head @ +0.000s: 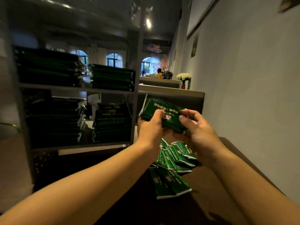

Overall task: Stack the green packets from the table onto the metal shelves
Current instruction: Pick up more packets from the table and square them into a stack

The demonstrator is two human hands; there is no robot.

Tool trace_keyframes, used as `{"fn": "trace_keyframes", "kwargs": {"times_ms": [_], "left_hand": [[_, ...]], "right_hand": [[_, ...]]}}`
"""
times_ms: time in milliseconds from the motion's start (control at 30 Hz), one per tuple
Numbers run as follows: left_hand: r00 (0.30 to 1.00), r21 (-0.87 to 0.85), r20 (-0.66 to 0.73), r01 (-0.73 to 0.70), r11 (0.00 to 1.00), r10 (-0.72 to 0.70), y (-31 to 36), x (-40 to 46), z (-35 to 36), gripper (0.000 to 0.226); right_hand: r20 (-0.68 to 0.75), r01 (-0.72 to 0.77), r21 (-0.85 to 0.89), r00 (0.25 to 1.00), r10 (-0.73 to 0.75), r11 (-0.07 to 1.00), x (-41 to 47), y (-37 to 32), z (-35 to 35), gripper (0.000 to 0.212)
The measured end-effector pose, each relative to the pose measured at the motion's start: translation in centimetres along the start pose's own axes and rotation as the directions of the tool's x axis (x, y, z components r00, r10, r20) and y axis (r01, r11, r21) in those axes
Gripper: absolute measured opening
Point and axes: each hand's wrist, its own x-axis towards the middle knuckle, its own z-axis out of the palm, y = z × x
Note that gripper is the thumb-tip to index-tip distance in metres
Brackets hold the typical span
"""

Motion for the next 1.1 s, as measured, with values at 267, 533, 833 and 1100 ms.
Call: {"fn": "trace_keyframes", "kwargs": {"times_ms": [267,533,833,1100], "left_hand": [[0.979,-0.140,-0.183,-0.113,0.984,0.086,8.7,-0.7,-2.2,0.046],[0.958,-0.156,-0.266,-0.152,0.976,0.107,15.5,0.3,-6.0,0.044],[0.954,0.006,-0.273,-0.124,0.992,0.121,20.3,3.4,-7.3,0.046],[0.919,0.199,-0.191,-0.308,0.930,0.345,20.9,3.8,-9.3,0.023]], "right_hand": [[0.180,-0.137,0.107,0.977,0.116,0.985,-0.7,-6.7,6.5,0.017],[0.283,0.061,-0.222,0.959,0.004,0.973,2.0,-9.9,15.1,0.020],[0.684,0.668,-0.706,0.557,-0.470,-0.236,5.7,-9.9,20.9,0.074],[0.644,0.619,-0.730,0.479,-0.597,-0.291,11.3,-10.6,21.0,0.045]]}}
